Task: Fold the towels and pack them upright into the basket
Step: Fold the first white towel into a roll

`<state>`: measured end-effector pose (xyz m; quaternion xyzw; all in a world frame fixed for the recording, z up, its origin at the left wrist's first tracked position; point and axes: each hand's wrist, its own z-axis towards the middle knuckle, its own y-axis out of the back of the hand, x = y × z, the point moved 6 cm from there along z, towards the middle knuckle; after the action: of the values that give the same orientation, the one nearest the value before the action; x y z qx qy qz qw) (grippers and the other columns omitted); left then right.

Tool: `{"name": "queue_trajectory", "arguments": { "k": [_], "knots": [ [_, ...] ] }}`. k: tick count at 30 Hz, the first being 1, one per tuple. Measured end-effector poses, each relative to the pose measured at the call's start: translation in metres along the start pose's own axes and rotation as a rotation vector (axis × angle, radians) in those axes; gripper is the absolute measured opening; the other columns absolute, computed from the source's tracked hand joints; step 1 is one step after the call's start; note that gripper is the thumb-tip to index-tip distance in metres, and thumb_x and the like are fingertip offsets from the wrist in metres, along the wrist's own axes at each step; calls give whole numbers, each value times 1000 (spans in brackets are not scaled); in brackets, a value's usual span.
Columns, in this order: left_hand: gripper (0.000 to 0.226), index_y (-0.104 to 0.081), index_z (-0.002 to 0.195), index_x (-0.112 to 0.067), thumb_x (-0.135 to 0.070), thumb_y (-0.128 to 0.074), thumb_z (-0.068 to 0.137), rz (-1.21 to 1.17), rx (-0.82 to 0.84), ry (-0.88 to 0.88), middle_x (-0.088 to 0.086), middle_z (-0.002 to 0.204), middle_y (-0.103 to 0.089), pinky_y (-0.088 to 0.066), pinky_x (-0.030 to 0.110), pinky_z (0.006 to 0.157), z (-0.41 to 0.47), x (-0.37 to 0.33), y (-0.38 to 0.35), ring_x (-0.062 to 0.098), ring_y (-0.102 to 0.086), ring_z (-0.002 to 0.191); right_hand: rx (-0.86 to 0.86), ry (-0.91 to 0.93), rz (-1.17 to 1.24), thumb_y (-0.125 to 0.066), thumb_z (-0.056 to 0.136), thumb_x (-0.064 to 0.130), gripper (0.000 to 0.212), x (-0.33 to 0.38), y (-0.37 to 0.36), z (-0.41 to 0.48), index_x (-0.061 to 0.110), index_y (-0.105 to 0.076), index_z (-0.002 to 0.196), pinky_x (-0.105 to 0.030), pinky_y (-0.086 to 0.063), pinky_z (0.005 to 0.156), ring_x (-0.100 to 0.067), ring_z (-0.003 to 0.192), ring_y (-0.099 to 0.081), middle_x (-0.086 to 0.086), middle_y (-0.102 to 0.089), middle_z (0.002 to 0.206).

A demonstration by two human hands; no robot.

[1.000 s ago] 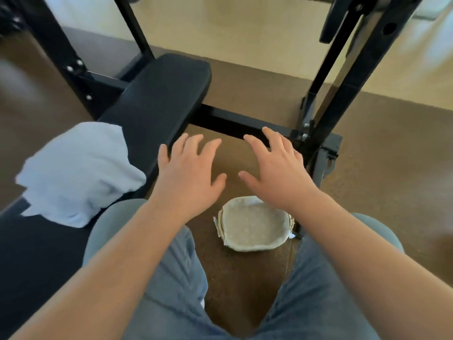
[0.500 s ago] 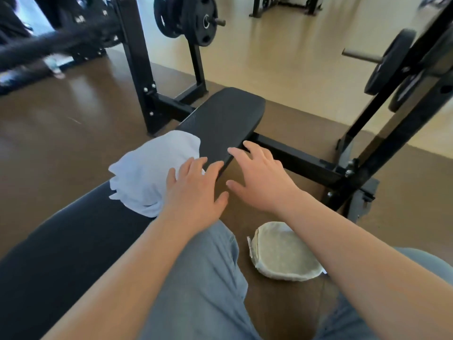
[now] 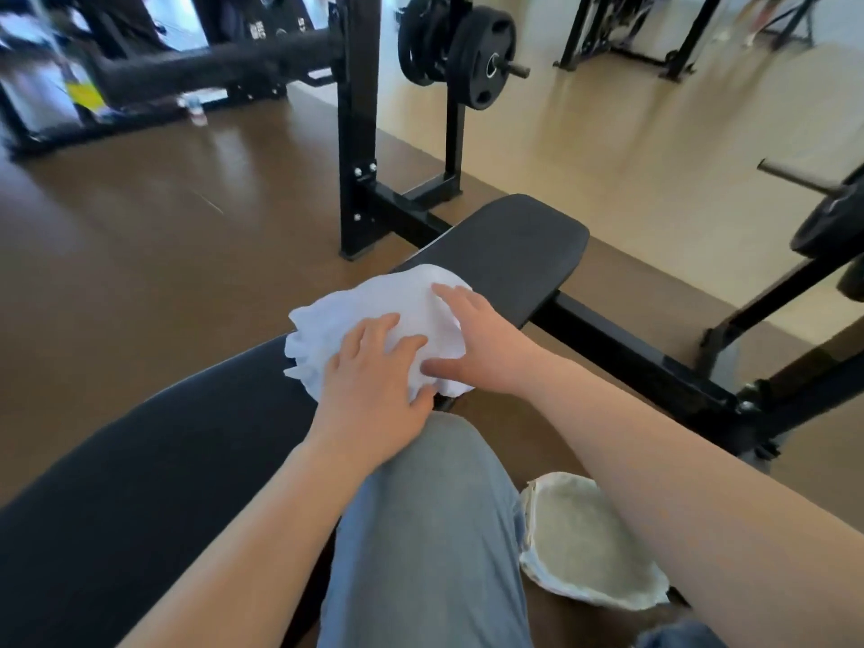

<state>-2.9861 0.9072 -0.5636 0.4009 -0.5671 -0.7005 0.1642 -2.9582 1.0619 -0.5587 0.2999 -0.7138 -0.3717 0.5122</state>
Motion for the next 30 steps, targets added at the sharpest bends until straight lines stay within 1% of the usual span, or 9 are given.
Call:
{"name": "queue_trajectory", "arguments": {
  "k": [3, 5, 7, 11, 15, 20, 24, 27, 30],
  "knots": [
    [62, -32, 153, -40, -37, -58, 97, 11, 47, 38, -3, 165, -2, -32, 43, 115, 8, 9, -6, 29, -15, 148, 96, 36, -32, -81, 85, 44, 118, 2, -15, 13, 36, 9, 163, -36, -42, 110, -23, 135, -49, -2, -37, 159],
    [71, -21, 156, -45, -26, -57, 98, 60, 101, 41, -5, 164, 10, -36, 42, 111, 15, 7, -9, 30, -15, 146, 63, 11, -110, -71, 92, 23, 110, -4, -19, 19, 37, 14, 161, -38, -55, 92, -26, 105, -66, -10, -64, 120],
    [81, -15, 156, -49, -15, -57, 96, 96, 101, 37, -6, 164, 16, -43, 39, 103, 22, 4, -9, 30, -15, 143, -6, -71, -112, -58, 96, 11, 95, -13, -13, 21, 40, 4, 162, -40, -58, 79, -28, 86, -68, -12, -66, 100],
    [74, -23, 155, -47, -13, -57, 98, 27, -14, 52, -5, 165, 3, -47, 41, 101, 33, 6, -3, 28, -26, 137, -192, -101, -58, -56, 100, 13, 50, -25, 16, 17, 25, -51, 148, -34, -56, 89, -26, 110, -65, -5, -70, 121],
    [69, -29, 155, -39, -34, -65, 97, 64, -104, 8, -3, 164, -10, -46, 42, 105, 34, 3, 6, 27, -23, 141, -424, -52, 97, -60, 102, 16, 21, -22, 51, 17, 22, -72, 117, -29, -53, 92, -17, 107, -63, 4, -71, 109],
    [39, -60, 133, -39, -28, -65, 95, 147, -130, -131, -4, 157, -35, -52, 44, 93, 39, -3, 1, 27, -35, 136, -472, 34, 143, -56, 103, 16, 20, -9, 68, 12, 23, -71, 115, -28, -55, 85, -14, 93, -63, 7, -69, 101],
    [10, -78, 97, -24, -20, -77, 87, -12, -267, -206, 2, 128, -65, -58, 49, 75, 41, -6, 3, 31, -59, 112, -67, 135, -5, -70, 94, 46, 52, -3, 27, -1, 30, -56, 142, -37, -43, 112, -14, 129, -51, 6, -58, 139],
    [12, -78, 103, -24, -24, -76, 91, -115, -270, -198, -3, 114, -70, -58, 44, 85, 48, 0, 4, 19, -66, 103, 38, 114, 28, -77, 86, 53, 80, -2, 13, -4, 33, -38, 154, -38, -34, 120, -14, 145, -35, 8, -40, 159],
    [26, -71, 118, -26, -23, -72, 93, -162, -253, -182, -5, 124, -62, -52, 35, 101, 49, 8, 7, 12, -59, 113, -106, 73, -95, -67, 97, 38, 46, -6, 17, 7, 33, -49, 139, -38, -51, 102, -23, 123, -56, 1, -56, 135]
  ]
}}
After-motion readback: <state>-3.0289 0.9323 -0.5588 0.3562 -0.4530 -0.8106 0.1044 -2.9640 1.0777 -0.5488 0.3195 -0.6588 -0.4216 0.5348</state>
